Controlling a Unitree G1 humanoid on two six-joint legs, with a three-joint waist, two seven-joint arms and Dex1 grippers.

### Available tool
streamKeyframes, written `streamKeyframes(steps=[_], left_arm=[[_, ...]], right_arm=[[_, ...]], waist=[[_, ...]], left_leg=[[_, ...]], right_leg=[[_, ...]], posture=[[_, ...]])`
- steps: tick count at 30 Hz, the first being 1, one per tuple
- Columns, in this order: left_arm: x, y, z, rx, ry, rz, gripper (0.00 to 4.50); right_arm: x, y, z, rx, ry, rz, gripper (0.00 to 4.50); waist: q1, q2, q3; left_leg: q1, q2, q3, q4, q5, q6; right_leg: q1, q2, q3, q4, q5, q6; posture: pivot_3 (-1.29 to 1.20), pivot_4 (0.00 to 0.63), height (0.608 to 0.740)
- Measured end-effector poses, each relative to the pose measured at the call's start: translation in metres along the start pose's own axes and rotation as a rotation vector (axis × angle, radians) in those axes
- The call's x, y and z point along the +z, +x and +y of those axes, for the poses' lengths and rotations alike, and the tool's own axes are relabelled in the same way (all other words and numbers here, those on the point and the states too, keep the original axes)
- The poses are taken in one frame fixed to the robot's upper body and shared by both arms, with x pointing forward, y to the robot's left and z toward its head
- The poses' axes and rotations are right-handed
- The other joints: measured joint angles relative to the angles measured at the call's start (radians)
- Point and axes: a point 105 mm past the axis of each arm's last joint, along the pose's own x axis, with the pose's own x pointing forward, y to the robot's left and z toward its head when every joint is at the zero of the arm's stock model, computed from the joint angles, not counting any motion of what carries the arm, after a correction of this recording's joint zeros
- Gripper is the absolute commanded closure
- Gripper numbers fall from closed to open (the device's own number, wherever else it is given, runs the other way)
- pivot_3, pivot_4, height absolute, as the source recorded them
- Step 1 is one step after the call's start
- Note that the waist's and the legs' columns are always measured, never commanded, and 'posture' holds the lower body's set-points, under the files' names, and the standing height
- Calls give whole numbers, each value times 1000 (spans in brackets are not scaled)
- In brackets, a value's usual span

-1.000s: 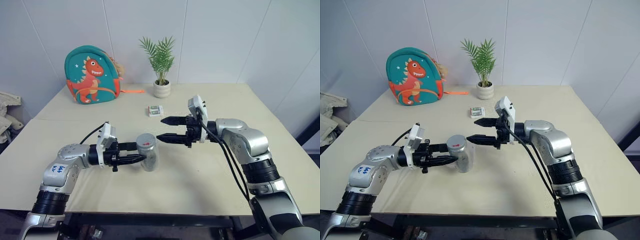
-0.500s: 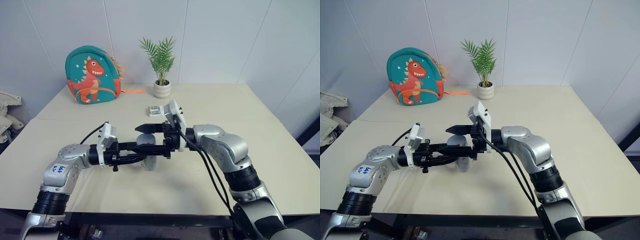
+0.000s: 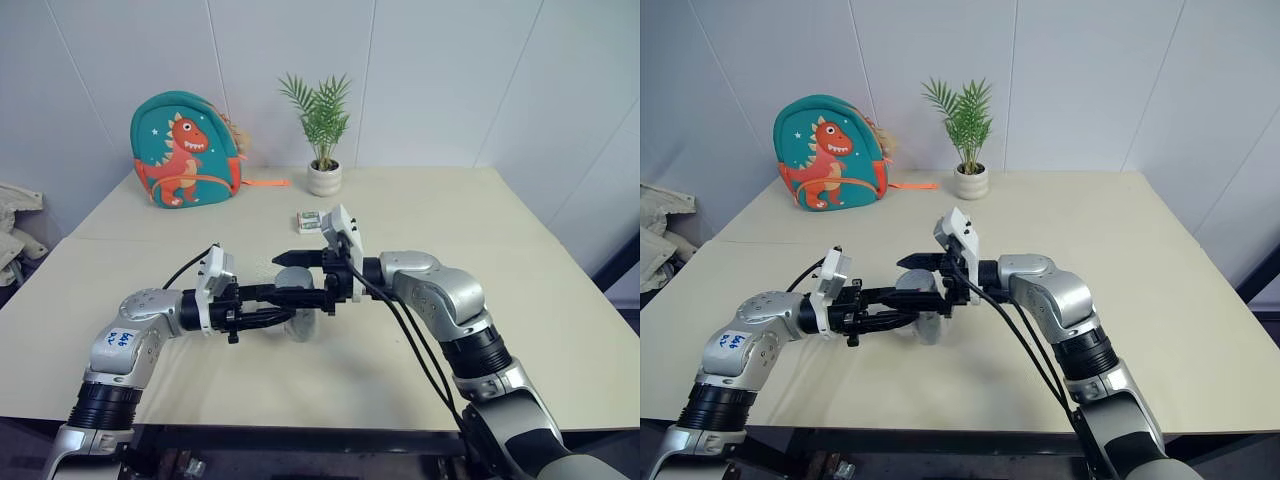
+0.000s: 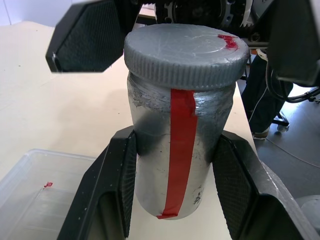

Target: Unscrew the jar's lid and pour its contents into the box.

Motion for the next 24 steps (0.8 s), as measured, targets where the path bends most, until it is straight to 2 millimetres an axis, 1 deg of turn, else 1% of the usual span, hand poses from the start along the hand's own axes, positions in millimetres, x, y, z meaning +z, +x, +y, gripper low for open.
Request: streamKeyframes(steps=[4,16,19,21,24], left_arm=[[0,0,0,2,0,0,2625],[-2,0,5,42,-5,3,2625],[-4,-3,8,61,-21,2,2625],[-3,-3,6,40,-14,1,2625],[-3,-2,4,27,-7,0,2625]], right_arm=[[-2,-11,-7,-29,-10,18,31],[-4,-31,-17,-43,2,20,31],[-2,-44,-24,-82,5,16,31],[-1,-63,-39,-172,18,8,31],[-4,-78,-50,-236,39,8,31]], waist=[[0,0,0],[-1,0,0],[1,0,0],[2,0,0],[2,0,0]], left_leg=[[0,0,0,0,0,0],[0,0,0,0,0,0],[0,0,0,0,0,0],[0,0,0,0,0,0],[0,0,0,0,0,0]], right_leg=[[0,0,0,0,0,0],[0,0,0,0,0,0],[0,0,0,0,0,0],[0,0,0,-1,0,0],[0,0,0,-1,0,0]], posture=[[0,150,740],[0,150,740],[0,150,740],[0,150,740],[0,150,740]])
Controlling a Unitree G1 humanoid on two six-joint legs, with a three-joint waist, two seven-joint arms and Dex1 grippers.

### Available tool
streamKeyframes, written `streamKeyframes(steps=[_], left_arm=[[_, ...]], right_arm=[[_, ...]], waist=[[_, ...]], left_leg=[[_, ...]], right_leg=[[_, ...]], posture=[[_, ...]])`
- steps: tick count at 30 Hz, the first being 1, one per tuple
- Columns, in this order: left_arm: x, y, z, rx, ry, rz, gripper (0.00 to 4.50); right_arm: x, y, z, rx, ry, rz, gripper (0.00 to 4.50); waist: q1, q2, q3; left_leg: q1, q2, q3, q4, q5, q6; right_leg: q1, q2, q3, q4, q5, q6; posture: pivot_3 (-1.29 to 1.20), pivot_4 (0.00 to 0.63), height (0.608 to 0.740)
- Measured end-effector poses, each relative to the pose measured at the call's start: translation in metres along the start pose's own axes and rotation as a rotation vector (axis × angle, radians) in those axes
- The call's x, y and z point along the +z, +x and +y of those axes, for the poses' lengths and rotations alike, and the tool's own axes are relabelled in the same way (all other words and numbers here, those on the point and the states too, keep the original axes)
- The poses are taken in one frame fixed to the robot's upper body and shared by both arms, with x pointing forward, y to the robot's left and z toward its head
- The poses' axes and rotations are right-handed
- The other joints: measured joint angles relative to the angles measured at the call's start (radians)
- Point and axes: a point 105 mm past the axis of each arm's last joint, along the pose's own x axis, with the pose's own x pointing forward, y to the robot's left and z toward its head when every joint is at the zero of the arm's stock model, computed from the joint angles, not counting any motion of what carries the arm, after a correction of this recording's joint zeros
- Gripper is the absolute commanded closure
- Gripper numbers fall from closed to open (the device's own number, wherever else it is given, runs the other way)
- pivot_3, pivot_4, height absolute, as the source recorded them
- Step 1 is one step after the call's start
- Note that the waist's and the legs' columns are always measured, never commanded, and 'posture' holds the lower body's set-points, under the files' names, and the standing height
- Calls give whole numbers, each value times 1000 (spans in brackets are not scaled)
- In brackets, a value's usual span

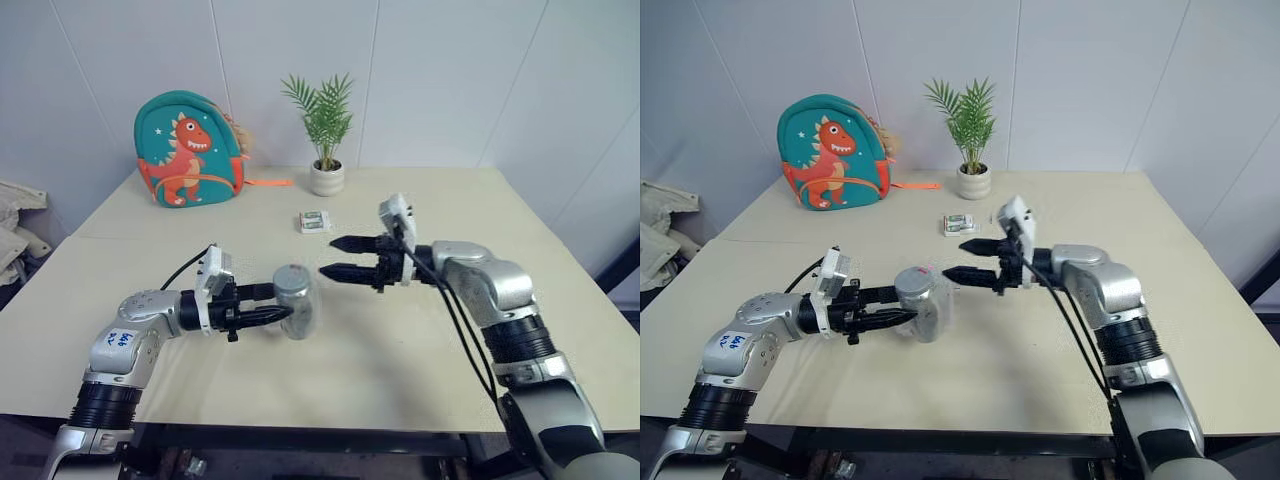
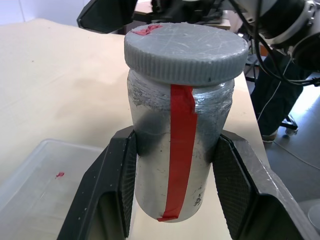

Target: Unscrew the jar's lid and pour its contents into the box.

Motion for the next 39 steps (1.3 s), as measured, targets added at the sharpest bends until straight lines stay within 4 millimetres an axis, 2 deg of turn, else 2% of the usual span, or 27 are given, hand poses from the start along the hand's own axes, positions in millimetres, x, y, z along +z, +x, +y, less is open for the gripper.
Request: streamKeyframes(steps=[5,10,17,27,33,39], left_arm=[[0,1,-1,-5,3,0,2625],[0,1,-1,-5,4,0,2625],[2,2,-3,-12,16,0,2625],[2,3,-3,-16,13,-4,2625],[2,4,-4,-20,11,-7,2625],[2,4,-4,-22,5,-6,2625]], right_arm=[[-4,-10,-11,-45,13,8,31],[0,-10,-8,-29,10,-10,31],[22,17,33,129,-38,-75,31],[13,55,77,260,-116,2,31],[10,62,77,233,-130,12,31],[5,63,67,196,-117,20,31]], waist=[[-6,0,0],[-2,0,0],[-3,0,0],[-2,0,0],[-2,0,0],[-2,0,0]], left_leg=[[0,0,1,0,0,0],[0,0,1,0,0,0],[0,1,1,0,0,0],[0,1,1,0,0,0],[0,1,1,0,0,0],[0,0,1,0,0,0]], right_leg=[[0,0,1,0,0,0],[0,0,1,0,0,0],[0,0,1,0,0,0],[0,0,1,0,0,0],[0,0,1,0,0,0],[0,0,1,0,0,0]], posture=[[0,150,740],[0,150,740],[0,150,740],[0,150,740],[0,150,740],[0,150,740]])
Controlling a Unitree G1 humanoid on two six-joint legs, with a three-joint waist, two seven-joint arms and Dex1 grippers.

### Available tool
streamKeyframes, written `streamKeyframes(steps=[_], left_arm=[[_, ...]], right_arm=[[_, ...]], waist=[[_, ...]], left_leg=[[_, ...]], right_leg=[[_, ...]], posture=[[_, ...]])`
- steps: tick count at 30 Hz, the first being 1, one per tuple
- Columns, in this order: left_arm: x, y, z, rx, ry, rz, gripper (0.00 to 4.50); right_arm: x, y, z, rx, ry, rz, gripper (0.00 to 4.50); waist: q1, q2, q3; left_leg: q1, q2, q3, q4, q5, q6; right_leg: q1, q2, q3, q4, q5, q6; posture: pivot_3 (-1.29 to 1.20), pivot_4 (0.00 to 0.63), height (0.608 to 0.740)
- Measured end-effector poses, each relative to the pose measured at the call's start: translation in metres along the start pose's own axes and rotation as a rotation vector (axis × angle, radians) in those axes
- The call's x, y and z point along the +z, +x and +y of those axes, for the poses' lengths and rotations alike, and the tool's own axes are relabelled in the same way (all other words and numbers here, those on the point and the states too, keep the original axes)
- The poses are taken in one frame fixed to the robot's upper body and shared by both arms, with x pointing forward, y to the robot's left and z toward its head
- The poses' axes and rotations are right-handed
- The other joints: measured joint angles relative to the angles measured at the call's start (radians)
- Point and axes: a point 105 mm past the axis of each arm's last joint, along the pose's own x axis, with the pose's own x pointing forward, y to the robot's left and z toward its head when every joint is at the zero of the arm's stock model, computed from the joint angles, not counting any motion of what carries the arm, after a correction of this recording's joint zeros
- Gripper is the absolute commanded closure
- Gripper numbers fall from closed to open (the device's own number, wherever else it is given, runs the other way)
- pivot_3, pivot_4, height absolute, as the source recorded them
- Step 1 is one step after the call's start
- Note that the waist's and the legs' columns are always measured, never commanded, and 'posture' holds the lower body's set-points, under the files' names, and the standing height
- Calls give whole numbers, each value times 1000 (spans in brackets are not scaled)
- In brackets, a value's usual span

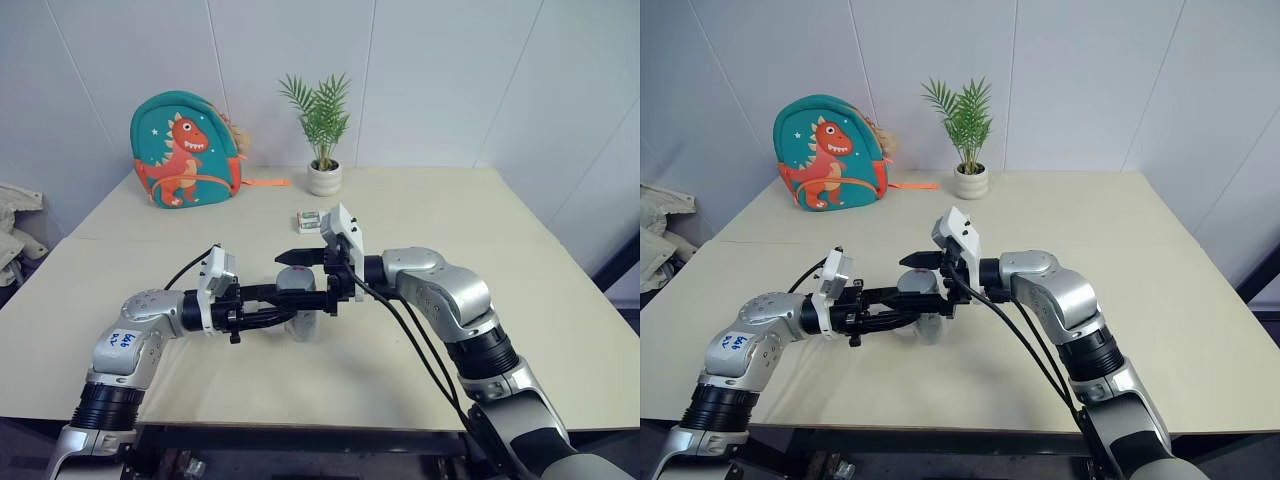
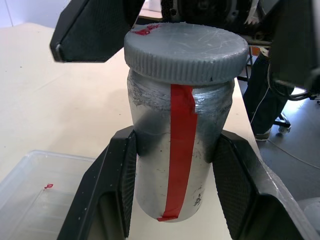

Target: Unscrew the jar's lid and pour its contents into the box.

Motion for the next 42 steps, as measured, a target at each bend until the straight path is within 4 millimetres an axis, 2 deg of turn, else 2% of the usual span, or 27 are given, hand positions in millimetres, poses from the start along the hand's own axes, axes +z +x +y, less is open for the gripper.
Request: streamKeyframes(steps=[15,35,42], left_arm=[[0,0,1,8,-2,0,2625],[0,0,1,8,-2,0,2625],[0,0,1,6,-3,1,2625]], right_arm=[[-1,-21,-10,2,-2,17,31],[-2,-32,-12,26,15,2,31],[2,-41,-18,-4,14,-17,31]], waist=[[0,0,0],[0,0,0],[0,0,0]], left_leg=[[0,0,0,0,0,0],[0,0,0,0,0,0],[0,0,0,0,0,0]], right_leg=[[0,0,0,0,0,0],[0,0,0,0,0,0],[0,0,0,0,0,0]], posture=[[0,150,740],[0,150,740],[0,150,740]])
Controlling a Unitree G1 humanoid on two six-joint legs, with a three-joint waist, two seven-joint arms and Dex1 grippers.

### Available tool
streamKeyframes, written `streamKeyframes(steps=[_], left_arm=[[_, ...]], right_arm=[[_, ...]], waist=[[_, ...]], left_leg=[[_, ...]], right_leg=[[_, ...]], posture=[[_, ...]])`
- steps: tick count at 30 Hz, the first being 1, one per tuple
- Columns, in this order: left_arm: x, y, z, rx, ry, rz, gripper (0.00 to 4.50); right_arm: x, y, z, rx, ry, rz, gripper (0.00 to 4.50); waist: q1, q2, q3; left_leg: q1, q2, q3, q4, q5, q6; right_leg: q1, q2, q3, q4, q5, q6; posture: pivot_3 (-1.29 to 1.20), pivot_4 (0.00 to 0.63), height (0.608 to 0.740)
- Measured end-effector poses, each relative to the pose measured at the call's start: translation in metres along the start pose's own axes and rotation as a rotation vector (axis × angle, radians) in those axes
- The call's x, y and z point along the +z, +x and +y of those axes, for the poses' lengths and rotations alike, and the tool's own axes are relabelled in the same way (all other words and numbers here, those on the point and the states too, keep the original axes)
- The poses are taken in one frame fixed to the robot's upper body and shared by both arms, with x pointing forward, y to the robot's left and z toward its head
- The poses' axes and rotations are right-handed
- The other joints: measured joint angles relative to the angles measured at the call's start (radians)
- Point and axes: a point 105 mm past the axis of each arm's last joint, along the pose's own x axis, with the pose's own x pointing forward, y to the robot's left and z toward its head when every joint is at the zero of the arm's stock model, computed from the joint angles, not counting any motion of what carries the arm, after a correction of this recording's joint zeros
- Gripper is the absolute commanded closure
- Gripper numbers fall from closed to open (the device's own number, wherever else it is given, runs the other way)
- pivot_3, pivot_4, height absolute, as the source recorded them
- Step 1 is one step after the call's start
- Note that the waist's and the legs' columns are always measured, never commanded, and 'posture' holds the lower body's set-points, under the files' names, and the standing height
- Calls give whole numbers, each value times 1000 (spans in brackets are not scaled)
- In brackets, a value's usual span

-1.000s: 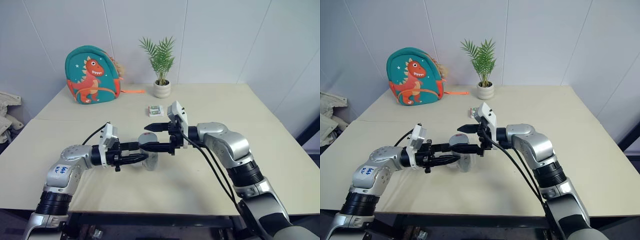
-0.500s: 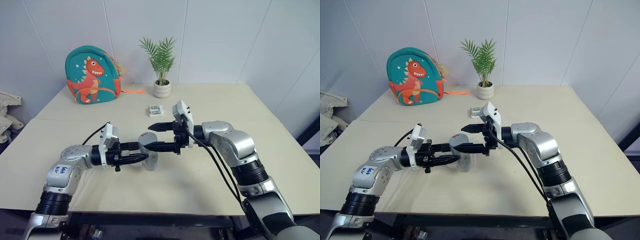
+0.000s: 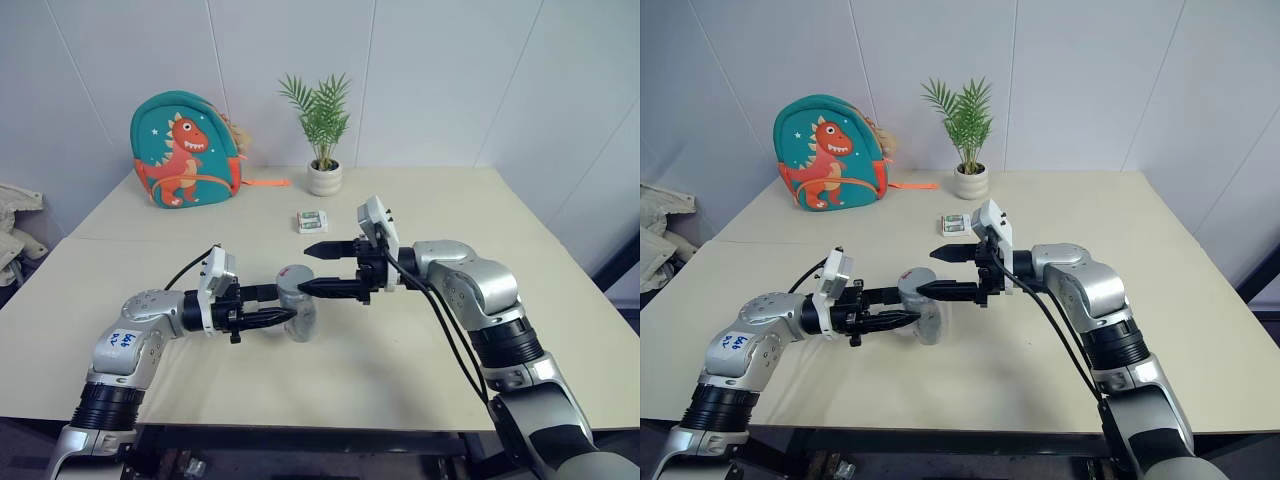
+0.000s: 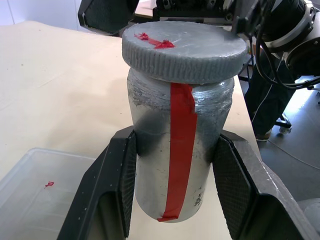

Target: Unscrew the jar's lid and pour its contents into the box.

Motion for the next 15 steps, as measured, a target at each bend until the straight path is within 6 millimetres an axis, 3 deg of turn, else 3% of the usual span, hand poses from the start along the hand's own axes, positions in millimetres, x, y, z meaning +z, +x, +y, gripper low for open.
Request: streamKeyframes(steps=[15], left_arm=[[-1,0,0,1,-3,1,2625]], right_arm=[[-3,-6,-7,-21,15,-9,31]], waist=[[0,0,0]], left_leg=[[0,0,0,0,0,0]], right_leg=[[0,0,0,0,0,0]], posture=[[0,150,740]])
